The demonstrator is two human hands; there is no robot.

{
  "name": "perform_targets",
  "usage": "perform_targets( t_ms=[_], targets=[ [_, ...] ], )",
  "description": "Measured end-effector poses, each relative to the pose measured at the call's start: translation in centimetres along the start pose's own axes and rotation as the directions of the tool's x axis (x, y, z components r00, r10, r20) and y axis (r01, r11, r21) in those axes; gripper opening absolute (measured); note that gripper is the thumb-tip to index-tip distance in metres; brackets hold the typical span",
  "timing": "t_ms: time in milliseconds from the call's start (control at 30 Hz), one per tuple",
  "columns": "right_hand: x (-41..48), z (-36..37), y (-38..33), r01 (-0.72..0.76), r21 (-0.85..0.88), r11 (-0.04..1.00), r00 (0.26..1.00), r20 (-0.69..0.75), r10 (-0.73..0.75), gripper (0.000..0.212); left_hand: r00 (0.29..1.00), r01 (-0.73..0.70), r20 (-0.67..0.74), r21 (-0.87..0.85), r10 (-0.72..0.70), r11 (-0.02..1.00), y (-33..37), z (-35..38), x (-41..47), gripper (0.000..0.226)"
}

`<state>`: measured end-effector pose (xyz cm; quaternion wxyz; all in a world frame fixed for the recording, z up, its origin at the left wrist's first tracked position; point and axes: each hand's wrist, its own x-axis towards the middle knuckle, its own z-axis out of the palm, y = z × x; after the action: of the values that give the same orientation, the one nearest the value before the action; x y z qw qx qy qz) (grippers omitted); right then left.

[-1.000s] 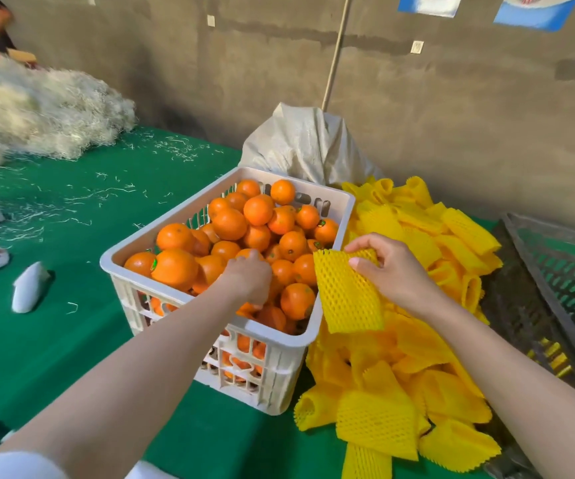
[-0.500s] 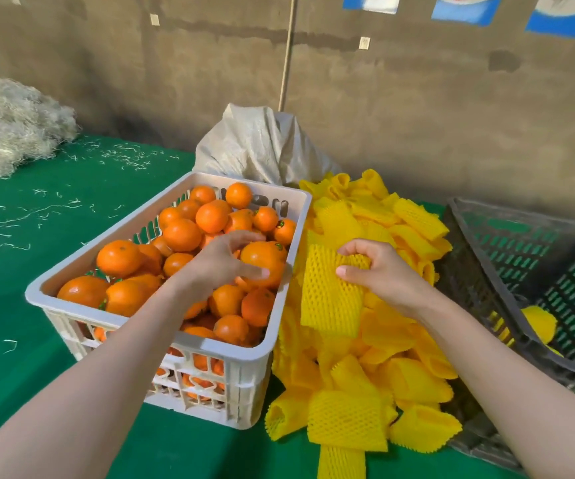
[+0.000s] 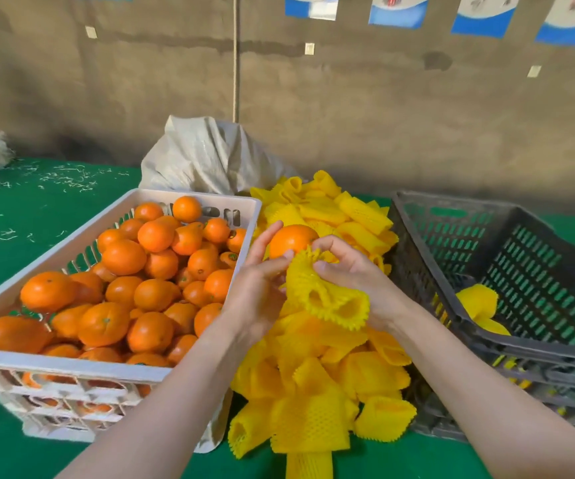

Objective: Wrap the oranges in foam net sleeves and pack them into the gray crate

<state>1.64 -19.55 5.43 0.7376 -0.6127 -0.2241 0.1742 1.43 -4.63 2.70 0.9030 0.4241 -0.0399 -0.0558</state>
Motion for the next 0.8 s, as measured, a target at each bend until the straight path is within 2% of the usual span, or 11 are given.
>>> perform_targets(
  t_ms=[167,233,333,367,500,600,667,733,767,800],
  targets=[
    [-0.4,-0.2,0.7,0.082,0.011,0.997,0.996,-0.031,-0.082,0.011,0.998,-0.06,-0.013,-0.132,0.059,0.989,-1.6,1.5,-0.1,0.031],
    [-0.6,-0.1,0.7,0.093,0.03,0.995,0.995,-0.03,-0.092,0.014,0.997,-0.071,0.019,-0.127,0.074,0.989,-1.8,1.7,-0.4,0.048],
    [-0.8,-0.2,0.6,0.085,0.097,0.992,0.996,-0.025,-0.083,0.008,0.988,-0.114,0.109,0.054,0.107,0.992,-2.1,1.4,-0.6,0.087],
    [-0.9,-0.2,0.5,0.069,0.102,0.992,0.998,-0.018,-0.067,0.012,0.985,-0.117,0.136,0.083,0.105,0.99,-2.1,1.2,-0.7,0.096],
    [-1.5,-0.5,0.5,0.057,-0.027,0.998,0.998,0.008,-0.057,0.023,0.968,-0.041,0.246,-0.024,0.046,0.999,-1.7,0.5,-0.8,0.104],
    [-1.6,-0.4,0.0,0.035,-0.029,0.999,0.999,0.009,-0.034,0.027,0.966,-0.065,0.255,0.099,0.038,0.993,-1.6,0.3,-0.7,0.105],
    [-2.0,-0.1,-0.3,-0.002,-0.113,0.994,1.0,-0.017,0.0,0.038,0.974,-0.131,0.208,0.186,0.091,0.974,-1.7,0.4,-0.5,0.096],
    [-2.2,-0.4,-0.3,-0.022,-0.301,0.953,0.991,-0.13,-0.018,0.068,0.971,-0.218,0.159,0.263,0.181,0.94,-1.8,0.3,-0.4,0.083],
    [-2.2,-0.5,-0.4,0.021,-0.424,0.906,0.986,-0.143,-0.09,0.065,0.964,-0.26,0.144,0.316,0.225,0.912,-1.9,0.1,-0.3,0.077],
    [-2.0,-0.6,-0.5,0.096,-0.55,0.83,0.977,-0.107,-0.184,0.046,0.957,-0.288,0.136,0.367,0.255,0.885,-2.0,-0.1,-0.2,0.073]
  ],
)
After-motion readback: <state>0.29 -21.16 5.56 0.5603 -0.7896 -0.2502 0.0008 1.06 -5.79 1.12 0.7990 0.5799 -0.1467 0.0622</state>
